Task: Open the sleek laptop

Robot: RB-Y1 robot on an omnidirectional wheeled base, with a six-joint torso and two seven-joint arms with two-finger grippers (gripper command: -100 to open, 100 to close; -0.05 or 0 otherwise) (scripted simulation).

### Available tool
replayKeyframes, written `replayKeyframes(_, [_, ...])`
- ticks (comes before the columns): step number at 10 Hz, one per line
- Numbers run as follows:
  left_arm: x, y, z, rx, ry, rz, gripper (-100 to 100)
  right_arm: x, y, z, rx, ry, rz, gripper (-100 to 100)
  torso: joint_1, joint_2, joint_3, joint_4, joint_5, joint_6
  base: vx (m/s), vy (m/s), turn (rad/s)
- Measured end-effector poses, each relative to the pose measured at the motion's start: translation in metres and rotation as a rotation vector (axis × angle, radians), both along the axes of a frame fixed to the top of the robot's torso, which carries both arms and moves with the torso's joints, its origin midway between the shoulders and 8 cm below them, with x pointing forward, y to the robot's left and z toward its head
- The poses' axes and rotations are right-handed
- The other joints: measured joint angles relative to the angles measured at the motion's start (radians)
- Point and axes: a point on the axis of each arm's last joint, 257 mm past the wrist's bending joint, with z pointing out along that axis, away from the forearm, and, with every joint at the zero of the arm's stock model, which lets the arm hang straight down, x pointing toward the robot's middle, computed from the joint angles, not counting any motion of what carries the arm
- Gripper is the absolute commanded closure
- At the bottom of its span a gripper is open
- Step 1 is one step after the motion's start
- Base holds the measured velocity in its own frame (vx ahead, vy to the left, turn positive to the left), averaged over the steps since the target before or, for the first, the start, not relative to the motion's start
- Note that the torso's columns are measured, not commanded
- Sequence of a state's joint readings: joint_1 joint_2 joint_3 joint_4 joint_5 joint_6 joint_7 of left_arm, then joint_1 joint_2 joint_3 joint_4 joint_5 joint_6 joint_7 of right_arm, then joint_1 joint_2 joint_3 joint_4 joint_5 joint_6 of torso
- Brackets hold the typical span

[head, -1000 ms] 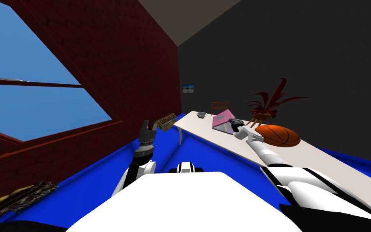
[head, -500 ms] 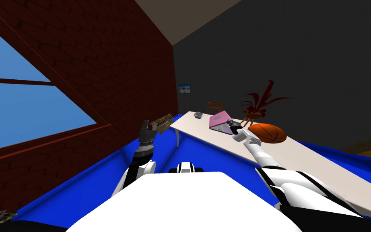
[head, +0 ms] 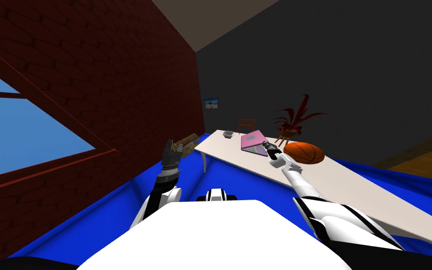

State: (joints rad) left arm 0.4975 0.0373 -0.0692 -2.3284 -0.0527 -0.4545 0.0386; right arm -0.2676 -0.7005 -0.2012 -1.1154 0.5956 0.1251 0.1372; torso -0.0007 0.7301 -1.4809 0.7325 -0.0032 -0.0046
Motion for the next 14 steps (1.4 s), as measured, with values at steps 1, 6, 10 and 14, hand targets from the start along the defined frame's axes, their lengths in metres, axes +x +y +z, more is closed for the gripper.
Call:
replayKeyframes(1, [0.0,0.0,0.0,0.0,0.0,0.0,0,0.0,0.003,-0.004,0.014,-0.007,0.011,100,0.0,0.0,0.0,0.0,0.0,-0.001,0.052,-0.004,-0.137])
replayKeyframes(6, [0.0,0.0,0.0,0.0,0.0,0.0,0,-0.002,0.018,-0.02,0.087,-0.045,0.047,-100,0.001,0.006,0.004,0.004,0.002,0.0,0.009,-0.014,0.0])
replayKeyframes(10, [0.0,0.0,0.0,0.0,0.0,0.0,0,0.005,0.004,0.0,0.084,-0.046,-0.018,-100,0.001,0.01,0.006,0.006,0.004,0.005,-0.13,-0.067,0.167])
replayKeyframes(14, [0.0,0.0,0.0,0.0,0.0,0.0,0,0.011,-0.01,0.024,0.08,-0.05,-0.086,-100,0.002,0.007,0.004,0.005,0.003,0.004,-0.119,-0.066,0.164])
